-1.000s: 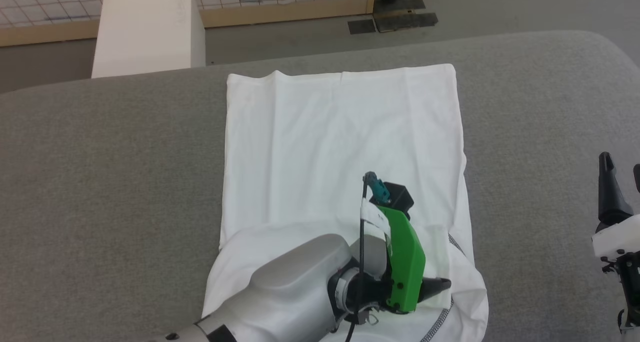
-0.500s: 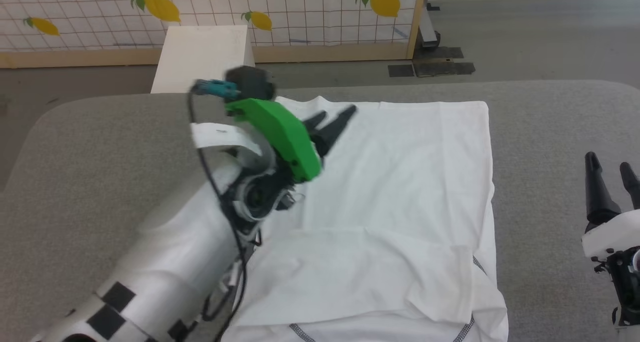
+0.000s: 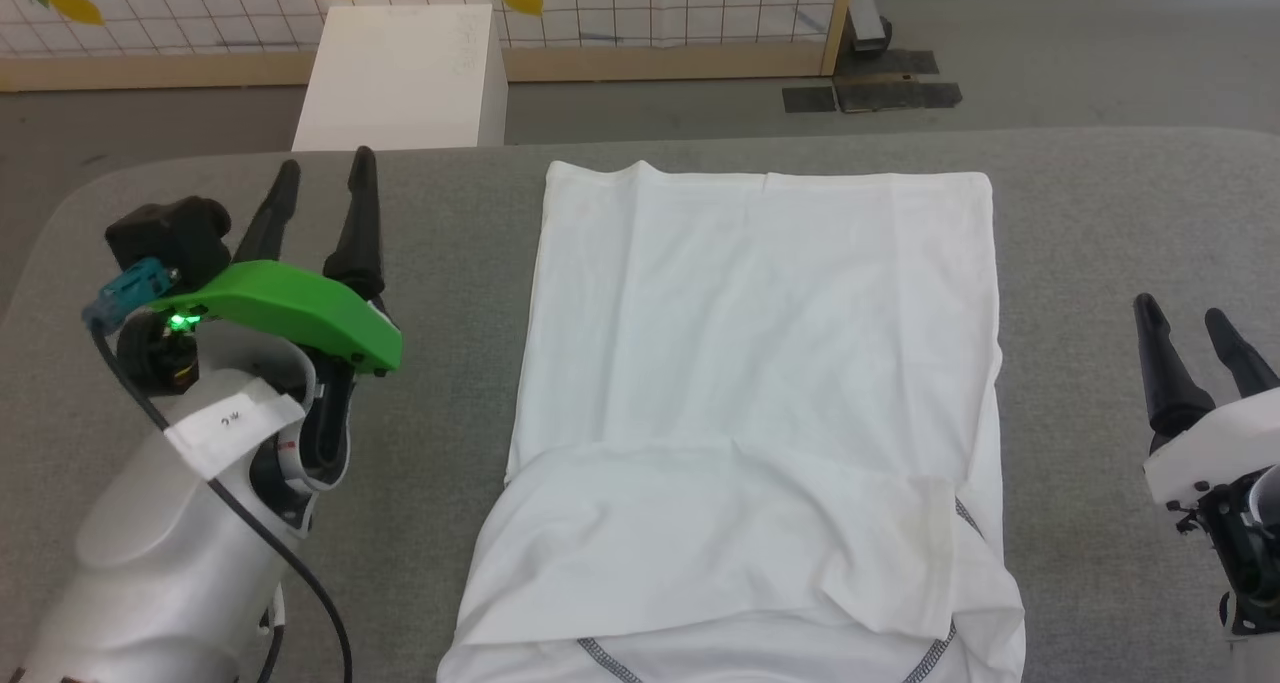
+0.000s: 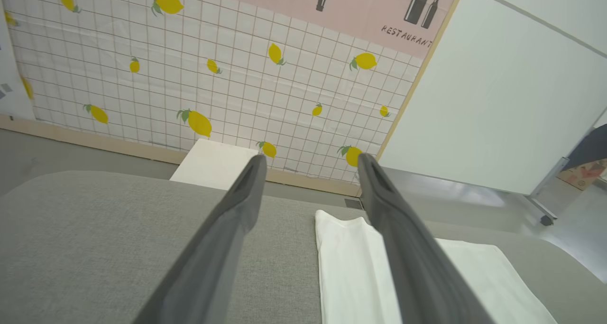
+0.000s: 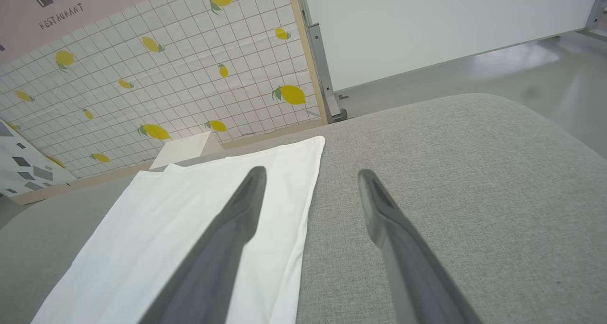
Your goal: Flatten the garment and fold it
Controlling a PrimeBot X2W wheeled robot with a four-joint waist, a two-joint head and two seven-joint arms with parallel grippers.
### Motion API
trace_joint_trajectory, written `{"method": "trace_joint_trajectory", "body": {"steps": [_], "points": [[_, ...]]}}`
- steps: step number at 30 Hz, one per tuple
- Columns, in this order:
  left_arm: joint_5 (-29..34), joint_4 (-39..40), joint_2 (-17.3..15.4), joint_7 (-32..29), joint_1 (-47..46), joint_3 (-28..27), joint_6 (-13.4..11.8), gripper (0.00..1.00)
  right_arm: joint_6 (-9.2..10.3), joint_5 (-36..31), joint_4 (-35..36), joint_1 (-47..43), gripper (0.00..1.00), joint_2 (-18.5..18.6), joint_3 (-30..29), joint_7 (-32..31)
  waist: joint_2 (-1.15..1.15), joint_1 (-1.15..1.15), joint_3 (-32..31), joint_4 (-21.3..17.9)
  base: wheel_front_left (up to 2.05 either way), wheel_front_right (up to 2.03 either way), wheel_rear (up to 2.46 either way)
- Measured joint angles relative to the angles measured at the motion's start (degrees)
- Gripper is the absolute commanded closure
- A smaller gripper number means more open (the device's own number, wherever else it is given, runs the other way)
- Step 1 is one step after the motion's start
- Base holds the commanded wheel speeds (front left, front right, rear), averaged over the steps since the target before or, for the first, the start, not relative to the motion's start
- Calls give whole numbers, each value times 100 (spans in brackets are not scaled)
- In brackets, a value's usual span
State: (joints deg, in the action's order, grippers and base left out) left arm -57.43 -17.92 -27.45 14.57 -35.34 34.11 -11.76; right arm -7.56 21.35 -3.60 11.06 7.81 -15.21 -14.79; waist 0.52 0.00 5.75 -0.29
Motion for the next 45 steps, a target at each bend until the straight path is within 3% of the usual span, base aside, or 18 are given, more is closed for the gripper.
{"method": "trace_joint_trajectory", "body": {"steps": [3,4,10,17,29,36,45], "points": [[701,492,59,21,411,-539,-110,0,0,24,11,103,0,30,13,-91,0,0,141,0,0,0,0],[1112,836,235,21,843,-904,-114,0,0,45,12,249,0,78,40,-198,0,0,305,-1,0,0,0],[1751,1352,653,21,1228,-1417,-97,0,0,37,-218,976,0,374,114,-824,0,0,733,10,0,0,0],[2339,1775,1065,22,1239,-1700,62,0,0,-144,-733,2567,0,955,258,-1912,0,0,1377,119,0,0,0],[2887,2136,1708,21,1003,-1884,301,0,-1,-825,-1801,4535,0,1585,589,-3411,0,1,2499,618,0,0,0],[3126,2194,1978,22,935,-1998,474,0,-1,-1246,-2111,4758,0,1801,684,-4032,0,2,3028,949,0,0,0],[3207,2020,2169,22,935,-2089,677,0,1,-1135,-1906,4892,0,2007,987,-4499,0,1,3369,1156,0,0,0]]}}
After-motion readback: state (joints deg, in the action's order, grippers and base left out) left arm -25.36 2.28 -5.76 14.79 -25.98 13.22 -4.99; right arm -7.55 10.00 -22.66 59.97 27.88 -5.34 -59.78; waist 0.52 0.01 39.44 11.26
